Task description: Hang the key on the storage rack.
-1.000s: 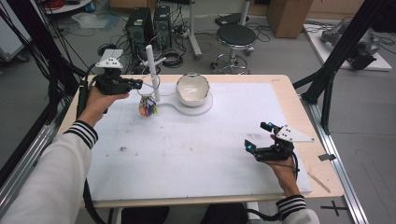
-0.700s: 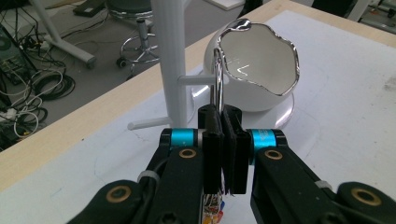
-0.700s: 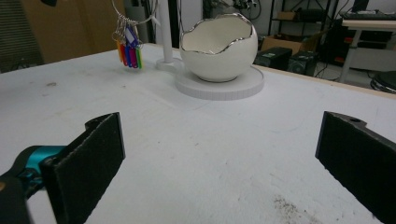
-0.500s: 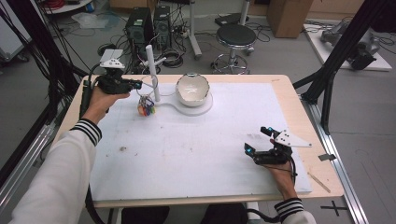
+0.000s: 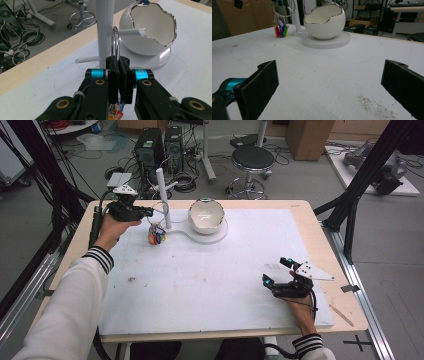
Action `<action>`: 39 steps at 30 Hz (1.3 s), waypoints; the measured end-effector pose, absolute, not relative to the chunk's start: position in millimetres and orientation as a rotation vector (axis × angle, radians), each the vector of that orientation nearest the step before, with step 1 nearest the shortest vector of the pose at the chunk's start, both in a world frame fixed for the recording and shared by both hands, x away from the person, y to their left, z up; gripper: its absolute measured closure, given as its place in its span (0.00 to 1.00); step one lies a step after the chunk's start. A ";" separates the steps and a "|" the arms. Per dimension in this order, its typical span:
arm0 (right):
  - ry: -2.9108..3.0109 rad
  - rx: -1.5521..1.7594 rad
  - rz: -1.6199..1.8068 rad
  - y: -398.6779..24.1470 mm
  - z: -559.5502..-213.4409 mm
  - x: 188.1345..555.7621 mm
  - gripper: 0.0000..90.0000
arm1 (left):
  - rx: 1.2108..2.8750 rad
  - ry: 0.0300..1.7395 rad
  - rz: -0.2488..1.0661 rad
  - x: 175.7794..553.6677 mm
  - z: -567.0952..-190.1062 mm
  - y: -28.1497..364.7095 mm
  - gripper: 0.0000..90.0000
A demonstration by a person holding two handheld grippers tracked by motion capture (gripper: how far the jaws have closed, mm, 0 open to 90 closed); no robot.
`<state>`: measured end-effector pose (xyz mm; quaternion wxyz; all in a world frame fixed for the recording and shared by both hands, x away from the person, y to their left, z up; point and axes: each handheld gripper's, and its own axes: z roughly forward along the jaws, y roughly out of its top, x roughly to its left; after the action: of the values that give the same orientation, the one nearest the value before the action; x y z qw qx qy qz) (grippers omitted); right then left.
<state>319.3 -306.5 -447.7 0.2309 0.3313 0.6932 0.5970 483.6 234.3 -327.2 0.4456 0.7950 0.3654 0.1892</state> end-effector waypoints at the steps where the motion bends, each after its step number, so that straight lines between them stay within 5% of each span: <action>1: 1.906 0.911 1.642 -306.5 -447.7 319.3 0.01 | 1.968 0.907 0.468 483.8 -327.8 233.9 0.96; 7: 1.888 0.927 1.652 -308.0 -448.1 320.4 0.01 | 1.966 0.907 0.490 484.7 -331.0 232.3 0.95; 9: 1.885 0.926 1.648 -307.8 -448.1 320.1 0.01 | 1.940 0.905 0.526 483.0 -332.6 232.7 0.87; 10: 1.882 0.926 1.648 -308.0 -448.1 320.1 0.01 | 1.932 0.905 0.549 482.0 -333.8 233.0 0.73; 12: 1.879 0.942 1.650 -308.2 -448.2 319.8 0.01 | 1.929 0.913 0.545 480.0 -335.7 235.5 0.61; 16: 1.865 0.965 1.653 -308.9 -448.4 319.9 0.01 | 1.909 0.856 0.523 472.6 -338.9 244.2 0.48; 17: 1.866 0.951 1.650 -308.7 -448.4 320.3 0.01 | 1.887 0.867 0.505 468.6 -339.4 247.2 0.33; 21: 1.870 0.947 1.642 -307.5 -448.3 319.5 0.01 | 1.870 0.858 0.499 447.3 -341.8 256.9 0.21; 24: 1.872 0.940 1.635 -307.1 -448.3 319.4 0.01 | 1.843 0.859 0.509 428.2 -346.3 264.0 0.03; 39: 1.881 0.917 1.613 -304.8 -448.2 318.5 0.01 | 1.635 0.745 0.625 319.7 -397.6 294.2 0.02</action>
<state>318.5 -304.8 -448.2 0.2475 0.3362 0.6898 0.5915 319.7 294.2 -397.6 0.5805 0.6998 0.3189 0.2674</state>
